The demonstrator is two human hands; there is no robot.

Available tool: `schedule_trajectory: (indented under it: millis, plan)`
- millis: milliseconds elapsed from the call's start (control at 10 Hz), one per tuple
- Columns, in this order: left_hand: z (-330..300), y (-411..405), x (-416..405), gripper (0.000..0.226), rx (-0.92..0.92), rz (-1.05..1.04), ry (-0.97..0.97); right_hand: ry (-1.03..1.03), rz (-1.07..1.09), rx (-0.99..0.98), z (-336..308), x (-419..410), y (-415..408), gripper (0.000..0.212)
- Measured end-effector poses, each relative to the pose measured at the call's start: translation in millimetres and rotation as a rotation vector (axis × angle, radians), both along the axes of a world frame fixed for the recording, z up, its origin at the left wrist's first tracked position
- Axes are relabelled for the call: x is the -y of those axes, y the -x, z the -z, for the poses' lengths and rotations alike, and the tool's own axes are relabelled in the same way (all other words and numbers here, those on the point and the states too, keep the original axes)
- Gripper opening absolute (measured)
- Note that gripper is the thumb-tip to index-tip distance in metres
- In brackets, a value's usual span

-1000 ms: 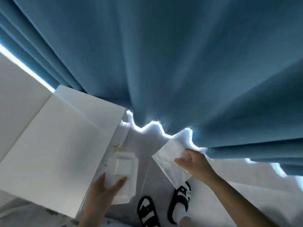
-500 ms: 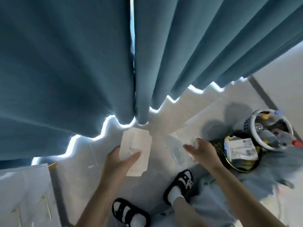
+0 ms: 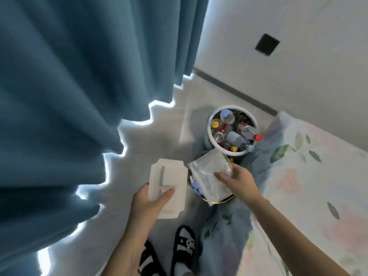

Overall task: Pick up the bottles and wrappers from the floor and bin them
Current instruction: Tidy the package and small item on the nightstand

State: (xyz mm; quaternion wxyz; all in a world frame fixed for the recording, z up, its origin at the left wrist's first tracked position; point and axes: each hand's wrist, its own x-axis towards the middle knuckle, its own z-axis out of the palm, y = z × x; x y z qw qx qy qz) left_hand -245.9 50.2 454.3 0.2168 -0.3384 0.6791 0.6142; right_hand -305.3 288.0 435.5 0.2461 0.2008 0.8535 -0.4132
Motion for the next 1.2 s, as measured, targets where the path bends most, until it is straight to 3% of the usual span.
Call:
schedule_trajectory:
  millis: [200, 400, 600, 800, 900, 1000, 1100, 1200]
  plan:
    - [27.8, 84.0, -80.7, 0.023, 0.072, 0.209, -0.031, 0.004, 0.408, 0.019, 23.6, -82.9, 14.1, 0.019]
    - [106.1, 114.2, -127.8, 0.033, 0.213, 0.421, 0.007, -0.033, 0.774, 0.164, 95.3, -91.7, 1.3, 0.020]
    - [191.0, 126.4, -142.0, 0.039, 0.258, 0.472, 0.067, -0.029, 0.836, 0.216, 161.2, -69.2, -13.4, 0.019]
    - [232.1, 130.8, -148.4, 0.058, 0.253, 0.755, 0.131, -0.036, 0.776, 0.352, 190.5, -64.7, -22.1, 0.052]
    - [227.9, 128.7, -131.8, 0.059, 0.203, 0.810, 0.278, -0.053, 0.770, 0.326, 180.4, -68.8, -25.3, 0.040]
    - [208.1, 127.0, -100.4, 0.034, 0.183, 0.753, 0.296, 0.044, 0.912, 0.214, 133.5, -76.7, -30.4, 0.028]
    - [166.6, 116.6, -55.4, 0.011, 0.221, 0.724, 0.246, 0.211, 1.090, 0.018, 42.8, -97.0, -33.9, 0.016]
    - [113.7, 101.3, -16.8, 0.012, 0.262, 0.709, 0.321, 0.232, 1.223, -0.378, -97.7, -125.2, -44.5, 0.008]
